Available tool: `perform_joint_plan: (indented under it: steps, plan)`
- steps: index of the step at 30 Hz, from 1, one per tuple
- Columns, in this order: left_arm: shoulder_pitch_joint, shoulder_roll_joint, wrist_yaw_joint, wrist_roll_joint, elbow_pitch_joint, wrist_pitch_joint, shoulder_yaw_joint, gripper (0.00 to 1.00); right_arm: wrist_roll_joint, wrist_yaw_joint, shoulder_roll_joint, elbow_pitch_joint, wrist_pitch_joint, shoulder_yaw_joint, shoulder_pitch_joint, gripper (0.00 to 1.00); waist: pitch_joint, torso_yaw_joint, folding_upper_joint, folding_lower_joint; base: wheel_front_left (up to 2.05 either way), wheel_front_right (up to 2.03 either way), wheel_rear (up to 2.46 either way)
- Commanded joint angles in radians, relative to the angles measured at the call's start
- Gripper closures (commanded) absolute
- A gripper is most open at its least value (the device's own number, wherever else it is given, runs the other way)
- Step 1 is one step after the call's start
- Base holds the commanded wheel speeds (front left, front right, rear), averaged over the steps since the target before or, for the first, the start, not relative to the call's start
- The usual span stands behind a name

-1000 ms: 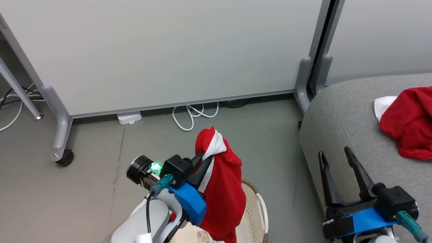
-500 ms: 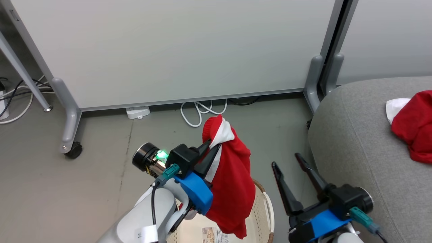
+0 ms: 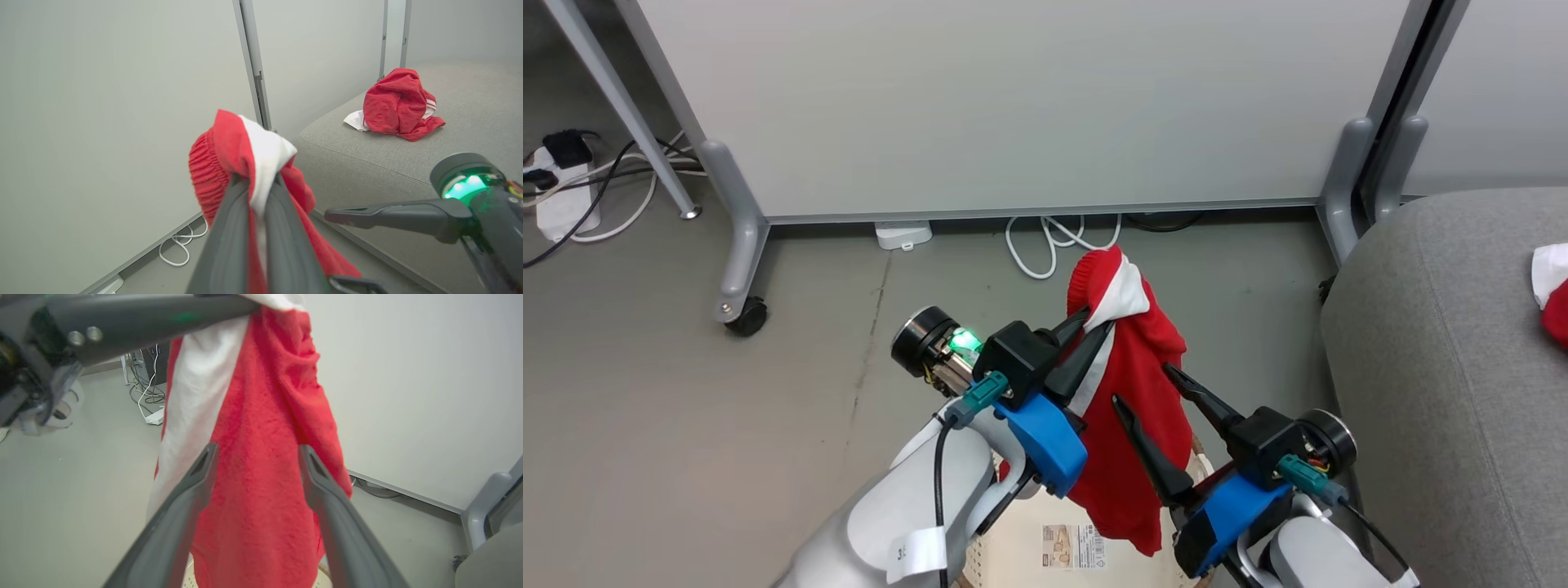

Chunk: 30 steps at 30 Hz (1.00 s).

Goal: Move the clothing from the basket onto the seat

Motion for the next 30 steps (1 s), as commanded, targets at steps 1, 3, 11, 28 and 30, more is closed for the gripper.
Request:
perform_joint_plan:
  steps: [1,3,11,28,30]
  plan:
    - [-0.022,-0.007,-0.005,0.006,-0.004,-0.005,-0.004,1.00,-0.003,0.000,-0.006,0.023,-0.003,0.004,-0.032,0.00,0.010,0.013,0.0000,-0.0001,0.00,0.00,0.00]
    - [-0.027,-0.014,-0.007,0.010,-0.008,-0.005,-0.008,1.00,-0.006,0.000,-0.004,0.054,-0.003,0.010,-0.059,0.00,0.015,0.021,0.0000,-0.0001,0.00,0.00,0.00]
    - [-0.044,-0.036,-0.013,0.025,-0.037,-0.005,-0.022,1.00,-0.010,0.000,0.017,0.153,-0.003,0.014,-0.144,0.00,0.029,0.047,0.0000,-0.0001,0.00,0.00,0.00]
    - [-0.041,-0.045,-0.020,0.039,-0.040,-0.005,-0.008,1.00,0.027,0.000,0.036,0.178,-0.003,0.024,-0.151,1.00,0.031,0.050,0.0000,-0.0001,0.00,0.00,0.00]
    - [-0.039,-0.045,-0.021,0.041,-0.039,-0.005,-0.006,1.00,0.028,0.000,0.035,0.176,-0.003,0.021,-0.148,1.00,0.030,0.049,0.0000,-0.0001,0.00,0.00,0.00]
